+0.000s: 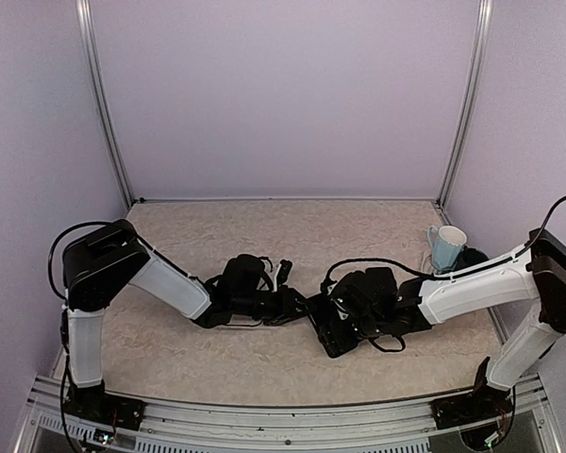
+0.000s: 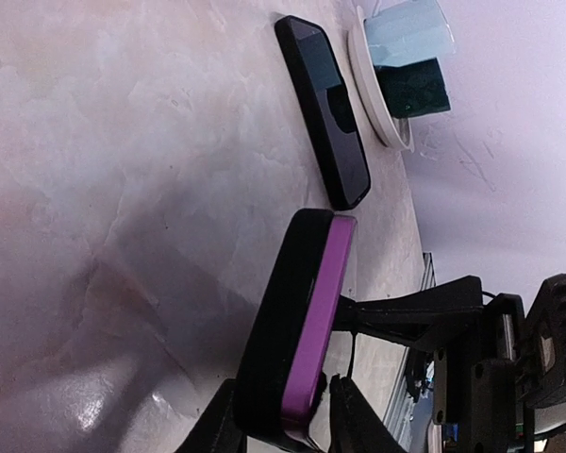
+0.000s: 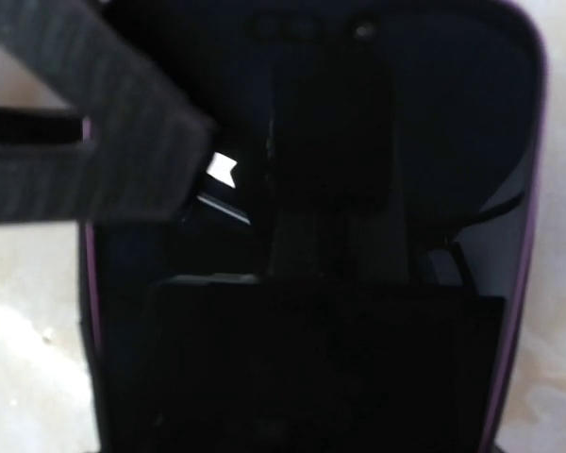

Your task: Put the phone into the phone case

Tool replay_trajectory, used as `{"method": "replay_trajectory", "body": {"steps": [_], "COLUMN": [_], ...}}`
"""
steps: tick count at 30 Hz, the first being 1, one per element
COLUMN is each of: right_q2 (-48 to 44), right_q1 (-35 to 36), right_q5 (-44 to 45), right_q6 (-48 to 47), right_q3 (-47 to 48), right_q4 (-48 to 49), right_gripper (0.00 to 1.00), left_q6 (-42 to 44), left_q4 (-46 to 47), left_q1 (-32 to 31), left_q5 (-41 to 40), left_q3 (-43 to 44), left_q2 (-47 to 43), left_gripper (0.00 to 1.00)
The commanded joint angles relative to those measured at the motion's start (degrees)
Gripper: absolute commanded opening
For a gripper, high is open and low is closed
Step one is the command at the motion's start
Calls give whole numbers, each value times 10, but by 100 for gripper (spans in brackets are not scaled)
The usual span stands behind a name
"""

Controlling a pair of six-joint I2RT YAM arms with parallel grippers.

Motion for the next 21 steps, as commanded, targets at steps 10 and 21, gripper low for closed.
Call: {"method": "replay_trajectory", "body": {"steps": [10,21], "right_q2": [-29,-50], "right_q1": [-5,-9], "right_q5": [-16,-45], "right_q6": [-18,-34], "right_q3": [-16,-23], "right_q4": [73,78], "right_gripper": [37,66], "left_q6": [4,16], "left_q4": [106,106], "left_q1": [-18,-16], "left_q5": [43,41], "left_q3": [31,16], "left_q2": [53,57], "left_gripper": [40,0]}}
